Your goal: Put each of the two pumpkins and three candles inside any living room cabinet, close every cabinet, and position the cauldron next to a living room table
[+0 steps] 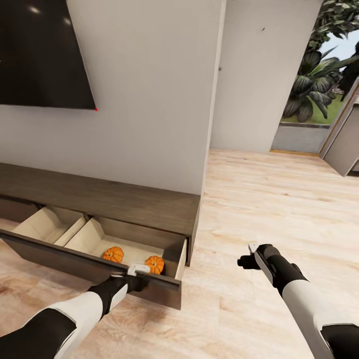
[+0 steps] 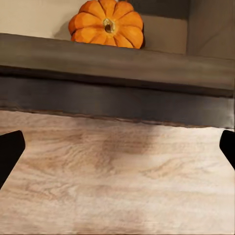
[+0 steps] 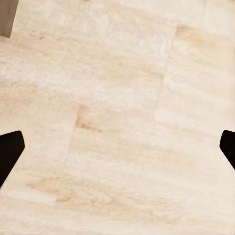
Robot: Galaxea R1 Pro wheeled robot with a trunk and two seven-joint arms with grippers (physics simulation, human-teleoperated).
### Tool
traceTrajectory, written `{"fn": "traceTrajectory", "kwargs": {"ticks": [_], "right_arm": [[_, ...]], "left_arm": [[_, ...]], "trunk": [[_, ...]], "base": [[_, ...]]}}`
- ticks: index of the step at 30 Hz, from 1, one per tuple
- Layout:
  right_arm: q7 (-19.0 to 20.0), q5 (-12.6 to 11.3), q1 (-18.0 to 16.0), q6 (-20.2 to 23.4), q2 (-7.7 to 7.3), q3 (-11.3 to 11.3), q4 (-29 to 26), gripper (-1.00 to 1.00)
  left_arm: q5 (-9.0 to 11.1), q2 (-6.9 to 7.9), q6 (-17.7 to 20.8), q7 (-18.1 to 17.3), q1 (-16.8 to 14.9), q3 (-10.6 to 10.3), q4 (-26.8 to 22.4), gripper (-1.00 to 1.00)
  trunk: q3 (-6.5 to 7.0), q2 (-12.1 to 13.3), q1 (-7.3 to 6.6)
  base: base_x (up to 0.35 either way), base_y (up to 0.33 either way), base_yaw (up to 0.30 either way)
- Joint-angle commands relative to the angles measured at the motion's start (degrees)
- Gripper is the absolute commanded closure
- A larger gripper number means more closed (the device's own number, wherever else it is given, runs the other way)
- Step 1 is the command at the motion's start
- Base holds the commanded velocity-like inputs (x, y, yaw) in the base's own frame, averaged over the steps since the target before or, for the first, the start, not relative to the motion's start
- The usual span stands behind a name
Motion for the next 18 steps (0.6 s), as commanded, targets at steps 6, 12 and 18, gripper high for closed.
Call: {"fn": "traceTrajectory", "kwargs": {"ticks": [6,12,18], "right_arm": [[0.0,-0.3,0.0,-0.5,-0.09,0.4,-0.1,-1.00],[0.0,-0.3,0.3,-2.5,-0.09,0.4,-0.1,-1.00],[0.0,-0.3,0.3,-3.8,-0.09,0.4,0.0,-1.00]], "left_arm": [[0.6,0.06,-1.9,0.0,1.4,-0.4,0.1,-1.00],[0.7,0.11,-2.9,0.3,2.3,-0.3,0.1,-1.00],[1.0,1.01,-3.1,0.4,2.5,-0.1,0.1,-1.00]], "trunk": [[0.53,0.0,-0.01],[1.11,0.0,-0.01],[1.68,0.0,-0.01]], "base": [[0.000,0.000,0.000],[0.000,0.000,0.000],[0.000,0.000,0.000]]}}
